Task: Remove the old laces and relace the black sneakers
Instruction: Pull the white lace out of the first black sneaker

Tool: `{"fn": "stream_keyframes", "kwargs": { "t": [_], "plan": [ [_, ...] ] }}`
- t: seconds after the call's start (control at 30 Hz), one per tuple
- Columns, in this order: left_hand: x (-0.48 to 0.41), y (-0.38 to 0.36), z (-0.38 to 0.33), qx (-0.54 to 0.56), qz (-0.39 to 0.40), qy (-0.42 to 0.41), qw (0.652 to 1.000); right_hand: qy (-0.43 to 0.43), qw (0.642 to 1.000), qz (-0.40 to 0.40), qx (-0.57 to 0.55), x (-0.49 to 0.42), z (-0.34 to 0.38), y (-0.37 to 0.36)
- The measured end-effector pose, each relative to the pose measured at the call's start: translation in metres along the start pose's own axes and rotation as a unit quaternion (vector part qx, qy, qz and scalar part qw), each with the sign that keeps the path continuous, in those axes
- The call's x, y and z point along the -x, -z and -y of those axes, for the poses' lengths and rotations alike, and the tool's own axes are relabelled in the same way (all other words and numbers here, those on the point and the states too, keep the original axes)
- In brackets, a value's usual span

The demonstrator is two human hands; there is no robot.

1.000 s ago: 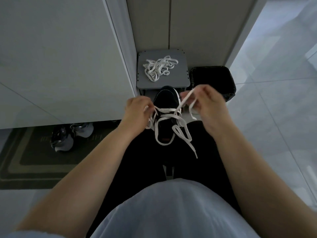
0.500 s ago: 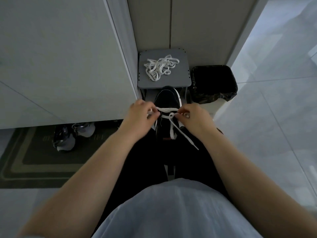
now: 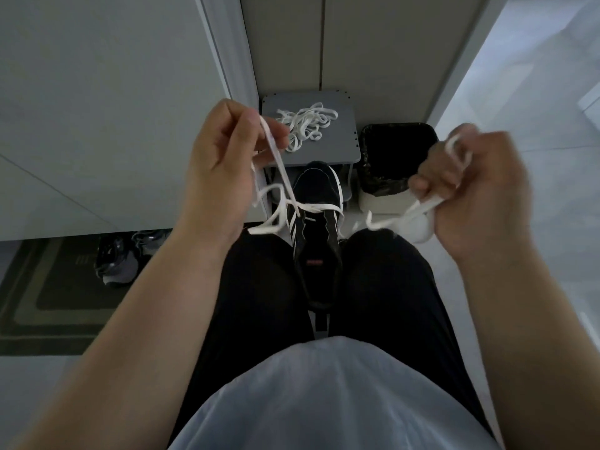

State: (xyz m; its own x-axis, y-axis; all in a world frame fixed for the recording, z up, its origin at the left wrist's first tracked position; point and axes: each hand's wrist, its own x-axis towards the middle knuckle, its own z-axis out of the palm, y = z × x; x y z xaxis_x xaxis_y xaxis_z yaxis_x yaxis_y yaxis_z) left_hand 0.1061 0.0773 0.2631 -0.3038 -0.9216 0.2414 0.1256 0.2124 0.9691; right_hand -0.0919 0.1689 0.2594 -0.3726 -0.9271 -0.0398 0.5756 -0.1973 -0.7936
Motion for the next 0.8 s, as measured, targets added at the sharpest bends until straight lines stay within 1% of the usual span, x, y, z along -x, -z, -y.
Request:
{"fn": "stream_keyframes", "kwargs": {
  "t": [0.03,0.07,0.1,0.13,0.17,0.2,0.23,0.27,0.33,0.37,0.4,0.43,0.47,0.53,0.57,0.6,0.63,0.67,0.77,0.8],
  "plan": [
    [0.002,-0.003,-0.002,0.037,-0.001,0.000,0.999,-0.024,0.998,-0.016,0.051,-0.003,-0.009,0.003],
    [0.004,-0.006,-0.004,0.076,-0.003,-0.003,0.997,-0.049,0.990,-0.025,0.130,-0.004,-0.019,0.006],
    [0.006,-0.008,-0.007,0.119,-0.001,-0.011,0.993,-0.071,0.965,-0.021,0.250,-0.005,-0.030,0.012],
    [0.007,-0.008,-0.012,0.157,0.003,-0.022,0.987,-0.091,0.913,0.002,0.398,-0.005,-0.039,0.018],
    [0.006,-0.007,-0.016,0.180,0.009,-0.034,0.983,-0.115,0.835,0.038,0.537,-0.004,-0.048,0.024],
    [0.006,-0.007,-0.021,0.186,0.014,-0.046,0.981,-0.128,0.760,0.076,0.633,-0.004,-0.056,0.027],
    [0.005,-0.006,-0.024,0.172,0.018,-0.052,0.983,-0.124,0.710,0.102,0.686,-0.004,-0.062,0.029],
    [0.004,-0.007,-0.025,0.144,0.024,-0.048,0.988,-0.108,0.696,0.107,0.702,-0.007,-0.068,0.030],
    [0.005,-0.012,-0.019,0.041,0.039,-0.006,0.998,-0.056,0.710,0.073,0.698,-0.016,-0.075,0.025],
    [0.007,-0.014,-0.012,-0.034,0.056,0.019,0.998,-0.026,0.718,0.061,0.692,-0.023,-0.078,0.021],
    [0.009,-0.017,-0.002,-0.115,0.087,0.035,0.989,-0.007,0.719,0.062,0.692,-0.030,-0.082,0.018],
    [0.013,-0.017,0.011,-0.198,0.133,0.043,0.970,0.001,0.716,0.076,0.694,-0.037,-0.087,0.017],
    [0.016,-0.016,0.025,-0.284,0.187,0.050,0.939,0.001,0.712,0.094,0.695,-0.043,-0.091,0.015],
    [0.022,-0.010,0.050,-0.448,0.277,0.069,0.847,-0.008,0.715,0.118,0.689,-0.050,-0.097,0.016],
    [0.024,-0.006,0.058,-0.501,0.302,0.073,0.808,-0.006,0.718,0.121,0.685,-0.052,-0.098,0.016],
    [0.026,-0.003,0.063,-0.524,0.314,0.078,0.788,0.000,0.719,0.121,0.685,-0.055,-0.099,0.017],
    [0.027,-0.001,0.065,-0.528,0.313,0.082,0.785,0.007,0.715,0.120,0.689,-0.057,-0.100,0.016],
    [0.027,0.002,0.065,-0.525,0.305,0.087,0.790,0.009,0.706,0.122,0.698,-0.060,-0.101,0.015],
    [0.021,0.008,0.062,-0.491,0.245,0.113,0.828,-0.001,0.666,0.149,0.731,-0.066,-0.104,0.006],
    [0.017,0.010,0.061,-0.478,0.224,0.111,0.842,0.005,0.645,0.158,0.747,-0.066,-0.105,0.004]
  ]
}}
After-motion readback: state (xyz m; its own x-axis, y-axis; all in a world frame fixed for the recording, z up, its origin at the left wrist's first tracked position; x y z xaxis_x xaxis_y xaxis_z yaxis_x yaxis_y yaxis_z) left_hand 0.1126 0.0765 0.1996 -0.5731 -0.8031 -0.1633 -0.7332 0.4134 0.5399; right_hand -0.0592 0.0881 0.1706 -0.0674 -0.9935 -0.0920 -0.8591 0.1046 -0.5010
